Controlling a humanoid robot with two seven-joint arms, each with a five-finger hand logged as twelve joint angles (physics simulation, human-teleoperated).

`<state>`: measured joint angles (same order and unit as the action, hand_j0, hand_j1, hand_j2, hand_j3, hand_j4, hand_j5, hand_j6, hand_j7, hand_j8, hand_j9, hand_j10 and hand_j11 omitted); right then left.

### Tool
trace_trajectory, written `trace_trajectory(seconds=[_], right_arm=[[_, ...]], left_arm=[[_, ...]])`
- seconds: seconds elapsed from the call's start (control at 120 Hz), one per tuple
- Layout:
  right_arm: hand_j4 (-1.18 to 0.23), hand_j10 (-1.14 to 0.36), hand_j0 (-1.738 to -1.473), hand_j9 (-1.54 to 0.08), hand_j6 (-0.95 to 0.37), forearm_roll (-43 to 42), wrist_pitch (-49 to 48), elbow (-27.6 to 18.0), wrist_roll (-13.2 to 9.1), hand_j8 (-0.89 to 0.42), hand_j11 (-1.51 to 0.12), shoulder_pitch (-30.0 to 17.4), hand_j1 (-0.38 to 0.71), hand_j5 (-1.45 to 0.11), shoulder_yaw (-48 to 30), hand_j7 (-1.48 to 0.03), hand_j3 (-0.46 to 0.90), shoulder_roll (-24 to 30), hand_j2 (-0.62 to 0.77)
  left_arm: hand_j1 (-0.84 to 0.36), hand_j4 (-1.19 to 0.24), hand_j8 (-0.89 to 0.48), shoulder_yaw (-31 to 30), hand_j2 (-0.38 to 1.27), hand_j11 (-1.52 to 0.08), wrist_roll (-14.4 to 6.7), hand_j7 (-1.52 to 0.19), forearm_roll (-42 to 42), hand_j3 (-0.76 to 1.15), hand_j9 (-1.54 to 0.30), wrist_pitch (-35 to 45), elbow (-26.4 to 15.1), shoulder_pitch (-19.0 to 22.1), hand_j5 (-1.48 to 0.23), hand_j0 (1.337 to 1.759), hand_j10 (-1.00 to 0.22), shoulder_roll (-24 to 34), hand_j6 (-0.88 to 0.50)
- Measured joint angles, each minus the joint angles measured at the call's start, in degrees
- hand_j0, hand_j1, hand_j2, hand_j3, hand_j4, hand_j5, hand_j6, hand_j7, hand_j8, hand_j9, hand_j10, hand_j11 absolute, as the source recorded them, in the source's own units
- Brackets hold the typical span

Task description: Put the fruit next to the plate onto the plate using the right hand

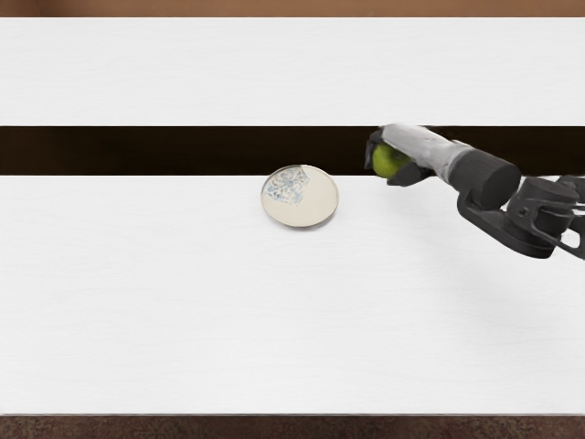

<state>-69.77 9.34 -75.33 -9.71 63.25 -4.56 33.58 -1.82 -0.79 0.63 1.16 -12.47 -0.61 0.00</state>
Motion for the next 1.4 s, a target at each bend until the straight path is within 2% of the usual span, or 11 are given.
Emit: trace_trajectory(seconds=[0.1,0.208,0.55,0.633,0.658,0.808,0.983,1.025,1.1,1.183,1.4], right_arm=[[-0.61,-0.39,-1.638,-1.07,-0.22,-0.02,0.09,-0.01,2.81,-0.14,-1.11,-0.04,0.31,-1.07,0.05,-1.05,0.0,-1.9,0.03],[-0.61,-0.38,-1.639,-1.08,-0.21,-0.04,0.19,0.95,3.99,-0.13,-1.12,0.09,0.31,-1.07,0.07,-1.06,0.0,-4.64,0.03],[-0.62,-0.39,-1.638,-1.07,-0.21,-0.4,0.49,9.04,4.36,-0.14,-1.12,0.42,0.31,-1.07,0.06,-1.06,0.0,-15.68,0.02],[-0.63,-0.4,-1.638,-1.07,-0.22,-0.46,0.76,12.73,4.5,-0.16,-1.12,0.43,0.31,-1.05,0.06,-1.06,0.0,-18.2,0.02],[-0.63,-0.4,-1.639,-1.06,-0.22,-0.49,0.83,13.63,4.51,-0.16,-1.12,0.43,0.32,-1.04,0.06,-1.06,0.0,-18.76,0.06],[-0.64,-0.38,-1.638,-1.05,-0.2,-0.47,1.26,17.23,4.57,-0.13,-1.11,0.14,0.34,-1.02,0.97,-1.06,0.0,-21.63,0.07],[-0.67,-0.39,-1.637,-1.03,-0.21,-0.37,1.66,19.48,4.59,-0.15,-1.07,-0.1,0.32,-1.0,2.11,-1.04,0.0,-23.55,0.03],[-0.68,-0.4,-1.639,-0.93,-0.22,-0.03,1.67,19.65,4.59,-0.15,-0.97,-0.15,0.27,-0.9,2.06,-0.95,0.0,-23.84,0.02],[-0.47,-0.29,-1.645,-0.65,-0.15,1.49,1.58,19.63,4.64,-0.11,-0.68,-0.83,0.09,-0.63,0.89,-0.66,0.0,-24.74,0.02],[-0.32,-0.2,-1.649,-0.44,-0.11,2.36,1.28,19.37,4.64,-0.08,-0.46,-1.22,-0.05,-0.43,-0.62,-0.45,0.0,-24.99,0.01],[-0.12,-0.08,-1.655,-0.17,-0.05,7.07,-5.84,15.58,1.83,-0.04,-0.17,-0.82,-0.23,-0.16,-6.64,-0.17,0.0,-21.59,0.0]], left_arm=[[0.35,0.0,0.0,0.0,0.0,0.0,-0.01,0.0,0.0,0.0,0.0,0.0,-0.01,0.0,0.0,1.658,0.0,0.0,0.0],[0.35,0.0,0.0,0.0,0.0,0.0,-0.01,0.0,0.0,0.0,0.0,-0.01,-0.01,0.0,0.0,1.658,0.0,0.0,0.0],[0.35,0.0,0.0,0.0,0.0,0.0,-0.01,0.0,0.0,0.0,0.0,0.0,-0.02,0.0,0.0,1.658,0.0,0.0,0.0],[0.35,0.0,0.0,0.0,0.0,0.0,-0.01,0.0,0.0,0.0,0.0,0.01,-0.02,0.0,0.0,1.658,0.0,0.0,0.0],[0.35,0.0,0.0,0.0,0.0,0.0,-0.02,0.0,0.0,0.0,0.0,0.01,-0.02,0.0,0.0,1.658,0.0,0.0,0.0],[0.35,0.0,0.0,0.0,0.0,0.0,-0.01,0.0,0.0,0.0,0.0,-0.01,-0.01,0.0,0.0,1.658,0.0,0.0,0.0],[0.35,0.0,0.0,-0.01,0.0,0.0,-0.02,0.0,0.0,0.0,0.0,0.01,-0.02,0.0,0.0,1.658,0.0,0.0,0.0],[0.35,0.0,0.0,-0.01,0.0,0.0,-0.01,0.0,0.0,0.0,0.0,0.01,-0.02,0.0,0.0,1.658,0.0,0.0,0.0],[0.35,0.0,0.0,-0.01,0.0,0.0,-0.02,0.0,-0.01,0.0,0.0,0.0,-0.02,0.0,0.0,1.658,0.0,0.0,0.0],[0.35,0.0,0.0,-0.02,0.0,0.0,-0.02,0.0,-0.01,0.0,0.0,0.0,-0.02,0.0,0.0,1.658,0.0,0.0,0.0],[0.35,0.0,0.0,-0.02,0.0,0.0,-0.01,0.0,-0.01,0.0,0.0,0.01,-0.02,0.0,0.0,1.658,0.0,0.0,0.0]])
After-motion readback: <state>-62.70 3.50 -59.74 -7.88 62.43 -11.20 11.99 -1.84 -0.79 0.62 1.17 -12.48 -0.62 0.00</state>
